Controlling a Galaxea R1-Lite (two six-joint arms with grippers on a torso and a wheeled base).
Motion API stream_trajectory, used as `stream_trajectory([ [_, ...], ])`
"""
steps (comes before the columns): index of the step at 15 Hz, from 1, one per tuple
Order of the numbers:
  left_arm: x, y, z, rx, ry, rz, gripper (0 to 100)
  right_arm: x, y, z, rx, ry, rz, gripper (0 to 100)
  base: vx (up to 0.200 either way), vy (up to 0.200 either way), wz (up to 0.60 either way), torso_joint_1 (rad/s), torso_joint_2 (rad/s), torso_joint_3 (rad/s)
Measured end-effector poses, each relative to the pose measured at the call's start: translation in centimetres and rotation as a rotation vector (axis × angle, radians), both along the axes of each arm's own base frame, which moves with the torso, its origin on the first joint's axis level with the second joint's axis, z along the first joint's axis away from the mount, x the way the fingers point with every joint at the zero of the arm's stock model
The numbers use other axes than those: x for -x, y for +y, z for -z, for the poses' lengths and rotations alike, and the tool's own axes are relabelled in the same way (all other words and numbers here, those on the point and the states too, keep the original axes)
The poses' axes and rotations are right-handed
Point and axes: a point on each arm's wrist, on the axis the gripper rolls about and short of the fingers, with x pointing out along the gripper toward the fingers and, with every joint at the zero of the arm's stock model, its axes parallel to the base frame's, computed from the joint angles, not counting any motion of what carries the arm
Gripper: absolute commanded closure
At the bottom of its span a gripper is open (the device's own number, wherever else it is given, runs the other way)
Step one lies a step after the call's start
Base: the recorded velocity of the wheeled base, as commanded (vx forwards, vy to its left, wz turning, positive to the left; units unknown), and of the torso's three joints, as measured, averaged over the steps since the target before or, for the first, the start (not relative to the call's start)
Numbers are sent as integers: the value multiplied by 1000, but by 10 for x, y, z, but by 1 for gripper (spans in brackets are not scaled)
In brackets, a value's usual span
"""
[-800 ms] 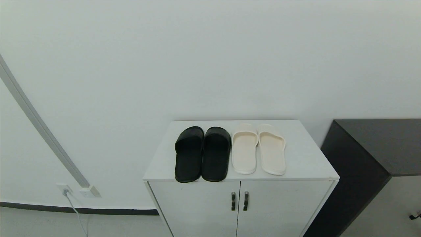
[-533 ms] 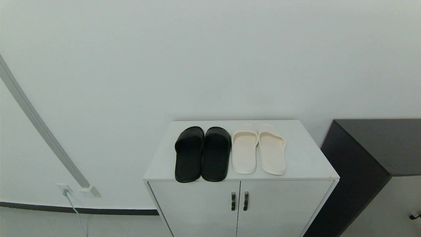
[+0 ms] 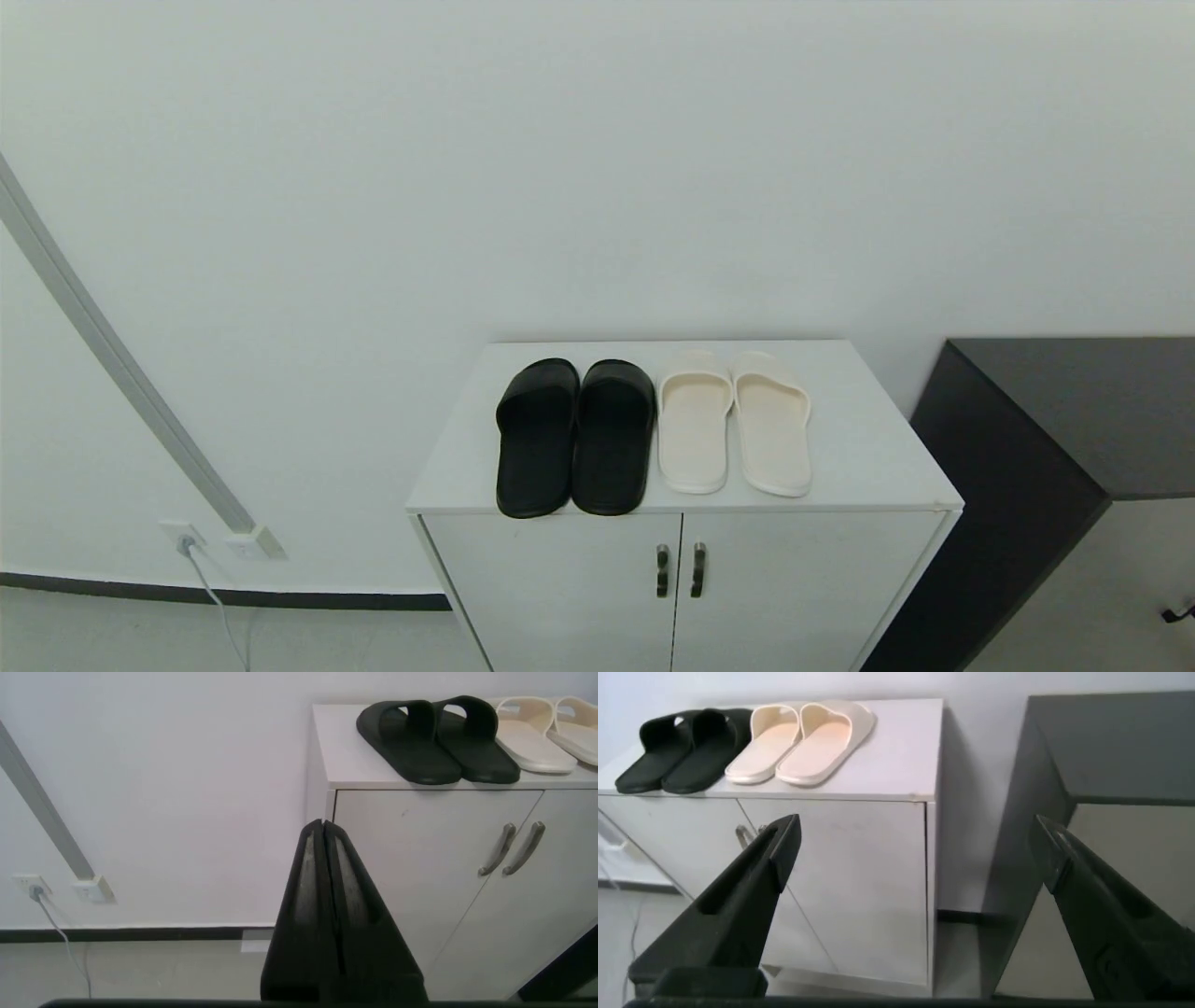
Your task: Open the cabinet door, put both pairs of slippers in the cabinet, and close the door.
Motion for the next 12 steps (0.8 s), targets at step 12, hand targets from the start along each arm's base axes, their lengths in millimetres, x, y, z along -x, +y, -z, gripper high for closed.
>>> stream_trajectory([
  [12,0,0,0,1,0,-1,100,-135,48,-63,3,130,-130,0,0,0,0,0,0,0],
])
